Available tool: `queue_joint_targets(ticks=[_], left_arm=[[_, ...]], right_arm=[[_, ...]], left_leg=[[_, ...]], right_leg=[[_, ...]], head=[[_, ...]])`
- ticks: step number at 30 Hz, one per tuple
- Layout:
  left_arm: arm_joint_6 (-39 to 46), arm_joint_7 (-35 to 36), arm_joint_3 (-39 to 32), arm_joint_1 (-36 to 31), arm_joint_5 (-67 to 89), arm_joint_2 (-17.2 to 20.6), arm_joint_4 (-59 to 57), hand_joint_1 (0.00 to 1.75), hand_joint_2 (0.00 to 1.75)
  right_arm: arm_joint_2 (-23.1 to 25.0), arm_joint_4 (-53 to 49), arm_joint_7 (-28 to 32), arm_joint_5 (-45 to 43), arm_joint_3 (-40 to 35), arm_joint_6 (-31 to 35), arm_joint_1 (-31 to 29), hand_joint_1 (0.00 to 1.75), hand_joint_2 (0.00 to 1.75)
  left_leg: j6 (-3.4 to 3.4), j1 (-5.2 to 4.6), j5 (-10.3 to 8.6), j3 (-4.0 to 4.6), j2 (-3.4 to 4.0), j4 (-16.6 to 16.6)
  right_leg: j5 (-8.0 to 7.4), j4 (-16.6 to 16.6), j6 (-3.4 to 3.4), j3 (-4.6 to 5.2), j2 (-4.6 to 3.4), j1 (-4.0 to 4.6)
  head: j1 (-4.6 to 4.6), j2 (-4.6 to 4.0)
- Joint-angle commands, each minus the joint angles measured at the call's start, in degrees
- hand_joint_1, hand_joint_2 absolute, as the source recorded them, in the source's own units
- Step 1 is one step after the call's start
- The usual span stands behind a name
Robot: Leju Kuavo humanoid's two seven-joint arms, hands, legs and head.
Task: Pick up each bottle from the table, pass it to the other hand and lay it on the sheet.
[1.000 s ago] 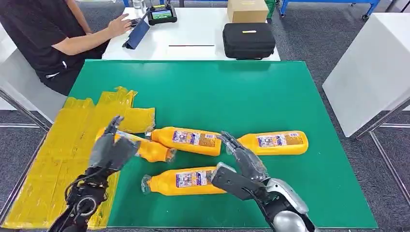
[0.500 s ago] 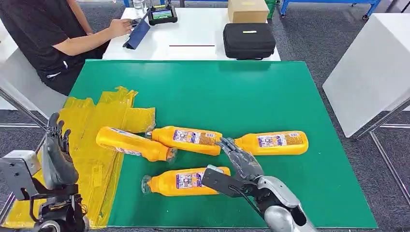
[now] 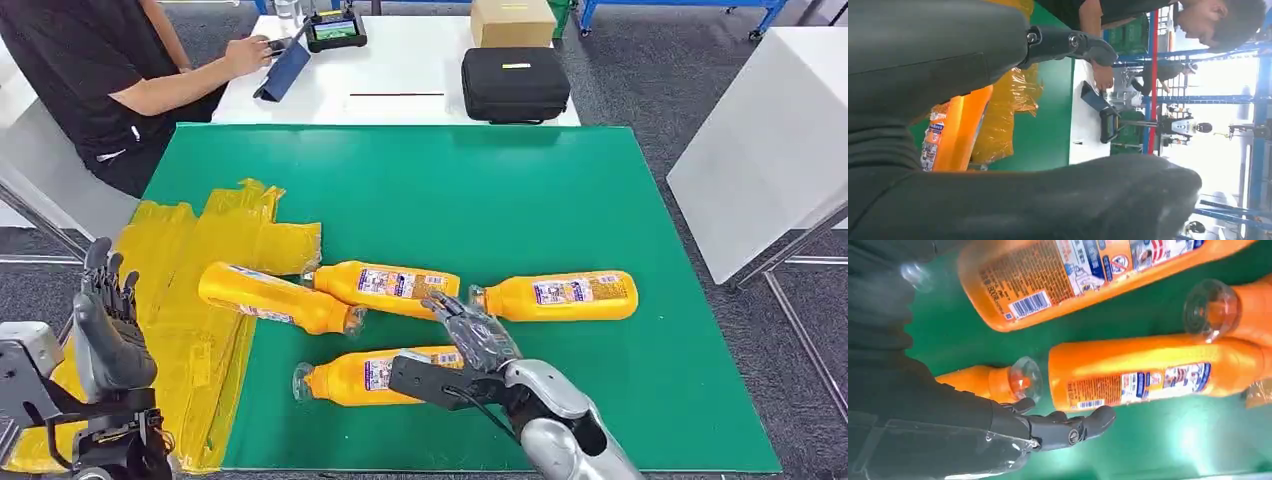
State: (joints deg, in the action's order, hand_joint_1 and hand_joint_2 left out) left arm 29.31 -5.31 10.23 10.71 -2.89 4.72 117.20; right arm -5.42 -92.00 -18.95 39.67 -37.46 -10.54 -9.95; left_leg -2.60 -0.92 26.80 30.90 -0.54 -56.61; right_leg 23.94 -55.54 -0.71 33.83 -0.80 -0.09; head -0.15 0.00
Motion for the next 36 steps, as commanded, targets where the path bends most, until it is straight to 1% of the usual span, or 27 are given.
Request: queue_joint_targets(ticks=[1,2,4,5,6,8,9,11,12,13,17,19,22,23,24,26,27,28,30,32,34,35,36], left_arm=[[-0.6,-0.4,1.3,-3.1,-1.2,-0.3,-3.7,0.00,0.00],[-0.5,-0.4,1.4,-3.3,-1.2,-0.4,-3.9,0.00,0.00],[-0.5,-0.3,1.5,-3.9,-1.2,-0.4,-4.2,0.00,0.00],[-0.5,-0.3,1.5,-4.1,-1.3,-0.4,-4.4,0.00,0.00],[-0.5,-0.2,1.5,-4.0,-1.3,-0.4,-4.3,0.00,0.00],[-0.4,-0.1,1.6,-4.0,-1.5,-0.5,-4.1,0.00,0.00],[-0.4,-0.2,1.6,-4.2,-1.7,-0.5,-4.1,0.00,0.00],[-0.2,-0.3,1.7,-4.3,-1.8,-0.5,-4.1,0.00,0.00],[-0.1,-0.3,1.9,-4.9,-1.9,-0.6,-4.5,0.00,0.00],[0.1,-0.3,1.9,-5.2,-1.9,-0.8,-4.7,0.00,0.00],[0.2,-0.2,2.1,-5.6,-2.0,-0.7,-5.0,0.00,0.00],[0.4,-0.4,2.2,-5.5,-2.6,-0.6,-4.9,0.00,0.00],[0.7,-1.1,2.4,-5.9,-3.9,-0.4,-5.4,0.00,0.00],[0.8,-1.1,2.4,-6.0,-3.9,-0.4,-5.5,0.00,0.00],[0.8,-1.2,2.5,-6.1,-4.0,-0.4,-5.6,0.00,0.00],[1.2,-1.8,2.9,-6.5,-4.6,-0.1,-6.0,0.00,0.00],[1.4,-2.0,2.9,-6.5,-4.8,-0.1,-6.2,0.00,0.00],[1.5,-2.5,3.1,-6.6,-5.4,0.2,-6.5,0.00,0.00],[1.5,-2.6,3.1,-6.6,-5.5,0.2,-6.6,0.00,0.00],[1.7,-3.1,3.1,-6.5,-6.4,0.4,-6.5,0.00,0.00],[1.9,-3.3,3.1,-6.4,-6.8,0.5,-6.3,0.00,0.00],[1.8,-3.4,3.2,-6.3,-7.0,0.6,-6.1,0.00,0.00],[1.8,-3.4,3.2,-6.3,-7.1,0.7,-6.0,0.00,0.00]], right_arm=[[1.3,9.8,-1.5,2.0,-4.9,-2.0,-4.5,0.00,1.75],[1.4,10.6,-1.6,2.2,-5.3,-2.1,-4.7,0.00,1.75],[1.8,11.3,-1.6,2.2,-5.5,-2.2,-5.0,0.00,1.75],[1.9,11.5,-1.6,2.3,-5.6,-2.2,-5.1,0.00,1.75],[1.8,11.9,-1.6,2.4,-5.7,-2.3,-5.2,0.00,1.75],[1.8,13.3,-1.9,3.0,-6.6,-2.6,-5.4,0.00,1.75],[1.9,14.3,-1.9,3.1,-6.9,-2.6,-5.6,0.00,1.75],[2.1,16.8,-1.9,3.5,-7.9,-2.9,-6.0,0.00,1.75],[1.6,19.1,-0.2,3.0,-9.5,-3.9,-7.8,0.00,1.75],[1.8,21.0,0.2,3.1,-9.8,-3.9,-8.7,0.00,1.75],[2.5,24.2,0.9,3.2,-10.5,-3.8,-9.6,0.00,1.75],[2.9,27.8,1.0,4.3,-12.6,-4.2,-10.6,0.00,1.75],[4.3,36.9,2.2,6.5,-16.2,-4.3,-12.0,0.00,1.75],[4.3,37.7,2.7,6.7,-16.3,-3.6,-11.8,0.00,1.75],[4.7,38.8,3.2,6.8,-16.4,-3.0,-12.0,0.00,1.75],[5.5,44.0,4.1,7.7,-18.4,-4.1,-13.0,0.00,1.75],[5.7,45.5,4.6,7.7,-18.9,-4.0,-13.0,1.59,1.75],[5.8,47.5,5.1,7.9,-19.6,-3.7,-13.2,1.75,1.75],[5.8,47.9,5.3,7.9,-19.7,-3.5,-13.2,1.75,1.75],[5.2,47.4,5.4,8.0,-19.7,-2.6,-12.9,1.75,1.75],[4.3,45.8,5.3,8.0,-19.7,-2.4,-12.7,1.75,1.75],[3.7,44.7,5.0,8.0,-19.5,-2.5,-12.4,1.75,1.75],[3.5,44.3,5.0,7.9,-19.3,-2.5,-12.4,1.75,1.75]], left_leg=[[0.16,0.03,0.02,-0.21,0.05,0.1],[0.12,0.02,0.01,-0.14,0.01,0.1],[0.26,0.08,0.06,-0.35,0.06,0.1],[0.13,0.02,0.01,-0.16,0.03,0.1],[0.20,0.05,0.03,-0.24,0.03,0.1],[0.12,0.02,0.01,-0.16,0.03,0.1],[0.31,0.10,0.09,-0.42,0.08,0.1],[0.12,0.04,0.02,-0.19,0.05,0.1],[0.18,0.06,0.04,-0.29,0.05,0.1],[0.15,0.03,0.03,-0.26,0.06,0.1],[0.11,0.03,0.01,-0.20,0.08,0.1],[0.24,0.07,0.04,-0.37,0.03,0.1],[0.17,0.06,0.03,-0.33,0.09,0.1],[0.12,0.04,0.01,-0.29,0.07,0.1],[0.21,0.09,0.03,-0.46,0.08,0.2],[0.13,0.06,0.01,-0.48,0.04,0.1],[0.21,0.10,0.01,-0.64,0.06,0.2],[0.16,0.07,0.01,-0.72,0.01,0.2],[0.26,0.11,0.03,-0.88,0.05,0.2],[0.27,0.10,0.16,-1.04,0.20,0.2],[0.50,0.17,0.17,-1.14,0.17,0.2],[0.39,0.11,0.41,-1.52,0.39,0.1],[0.45,0.14,0.34,-1.50,0.33,0.2]], right_leg=[[0.01,0.1,-0.01,-0.21,0.03,0.03],[0.00,0.1,-0.01,-0.14,0.04,0.02],[0.04,0.1,0.00,-0.36,0.05,0.07],[0.00,0.1,0.00,-0.15,0.02,0.02],[0.02,0.1,0.00,-0.25,0.05,0.05],[0.01,0.1,0.00,-0.15,0.02,0.02],[0.06,0.2,0.01,-0.42,0.06,0.09],[0.00,0.1,0.00,-0.17,0.01,0.04],[0.03,0.1,0.00,-0.29,0.05,0.07],[0.02,0.1,-0.01,-0.24,0.03,0.04],[0.00,0.1,-0.01,-0.18,0.00,0.03],[0.04,0.2,-0.02,-0.39,0.10,0.06],[0.01,0.2,0.00,-0.32,0.00,0.06],[0.00,0.1,0.00,-0.27,0.01,0.04],[0.01,0.2,0.00,-0.45,0.04,0.09],[0.01,0.2,0.01,-0.44,0.06,0.07],[0.01,0.3,0.01,-0.61,0.09,0.11],[0.02,0.3,0.00,-0.69,0.12,0.08],[-0.01,0.3,0.02,-0.84,0.07,0.13],[0.01,0.2,0.02,-0.97,-0.18,0.10],[-0.06,0.3,0.05,-1.09,-0.18,0.17],[0.12,0.2,0.17,-1.35,-0.43,0.13],[0.04,0.3,0.17,-1.33,-0.31,0.16]], head=[[-0.02,0.00],[0.00,0.00],[0.00,0.00],[-0.02,0.00],[0.00,0.00],[0.00,0.00],[-0.02,0.00],[-0.02,0.00],[-0.02,0.00],[-0.02,0.00],[-0.02,0.00],[-0.02,0.00],[-0.02,0.00],[0.00,0.00],[0.00,0.00],[-0.02,0.00],[0.00,0.00],[0.00,0.00],[0.00,0.00],[-0.02,0.00],[0.00,0.00],[-0.02,0.00],[0.00,0.00]])
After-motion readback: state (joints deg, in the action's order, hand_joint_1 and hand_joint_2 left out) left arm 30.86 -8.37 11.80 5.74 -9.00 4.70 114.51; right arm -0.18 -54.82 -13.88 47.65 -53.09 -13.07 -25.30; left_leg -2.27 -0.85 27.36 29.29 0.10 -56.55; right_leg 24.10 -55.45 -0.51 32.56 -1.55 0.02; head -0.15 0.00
